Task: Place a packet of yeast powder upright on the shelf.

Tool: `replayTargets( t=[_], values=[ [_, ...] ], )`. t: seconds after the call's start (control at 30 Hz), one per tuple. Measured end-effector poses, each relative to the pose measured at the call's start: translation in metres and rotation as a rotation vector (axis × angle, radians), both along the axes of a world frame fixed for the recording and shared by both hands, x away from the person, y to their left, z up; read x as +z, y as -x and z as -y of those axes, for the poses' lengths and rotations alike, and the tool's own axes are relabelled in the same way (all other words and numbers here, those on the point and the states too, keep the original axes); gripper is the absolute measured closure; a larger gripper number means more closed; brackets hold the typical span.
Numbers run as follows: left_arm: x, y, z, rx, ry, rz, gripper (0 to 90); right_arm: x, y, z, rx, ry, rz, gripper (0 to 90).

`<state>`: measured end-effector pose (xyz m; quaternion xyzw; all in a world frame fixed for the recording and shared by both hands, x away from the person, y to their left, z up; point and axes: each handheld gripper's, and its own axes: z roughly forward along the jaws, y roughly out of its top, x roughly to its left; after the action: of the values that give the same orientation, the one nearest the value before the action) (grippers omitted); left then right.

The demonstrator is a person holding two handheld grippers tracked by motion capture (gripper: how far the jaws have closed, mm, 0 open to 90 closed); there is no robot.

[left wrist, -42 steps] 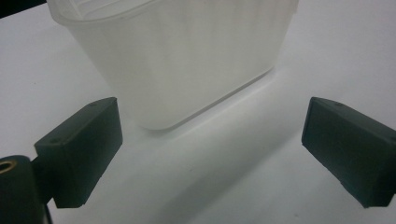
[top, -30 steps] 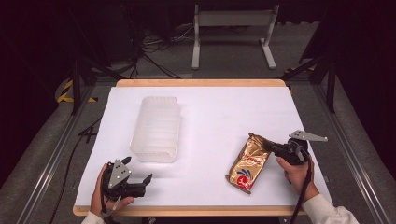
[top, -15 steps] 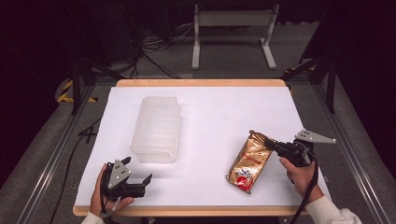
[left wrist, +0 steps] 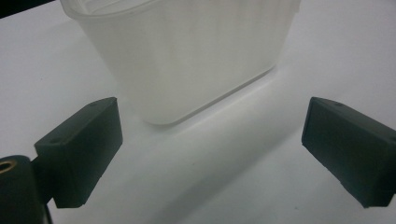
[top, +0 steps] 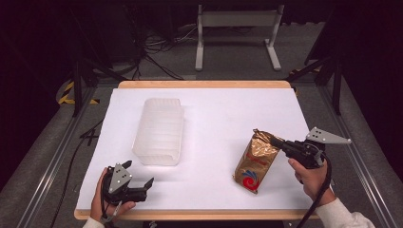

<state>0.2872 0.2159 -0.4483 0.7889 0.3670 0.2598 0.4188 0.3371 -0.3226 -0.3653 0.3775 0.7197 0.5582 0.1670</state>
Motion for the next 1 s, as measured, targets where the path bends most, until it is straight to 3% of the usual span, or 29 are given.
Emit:
replayTargets(
  t=[0.17,0.33,0.63,0.9,1.0],
  values=[
    [0.0,0.001,-0.001,0.004,0.002,-0.003,6.1,0.012,0.005,-0.005,0.049,0.034,0.04,89.0],
    [-0.001,0.001,-0.002,0.005,0.0,-0.008,6.1,0.022,0.01,-0.012,0.093,0.11,0.072,89.0],
    [-0.001,0.002,-0.002,0.009,0.004,-0.007,6.1,0.036,0.009,-0.022,0.139,0.128,0.1,89.0],
    [-0.001,0.002,-0.003,0.008,0.007,-0.007,6.1,0.05,0.005,-0.032,0.145,0.169,0.137,89.0],
    [0.0,0.002,-0.003,0.006,0.01,-0.006,6.2,0.058,-0.001,-0.034,0.147,0.157,0.147,89.1]
  ],
)
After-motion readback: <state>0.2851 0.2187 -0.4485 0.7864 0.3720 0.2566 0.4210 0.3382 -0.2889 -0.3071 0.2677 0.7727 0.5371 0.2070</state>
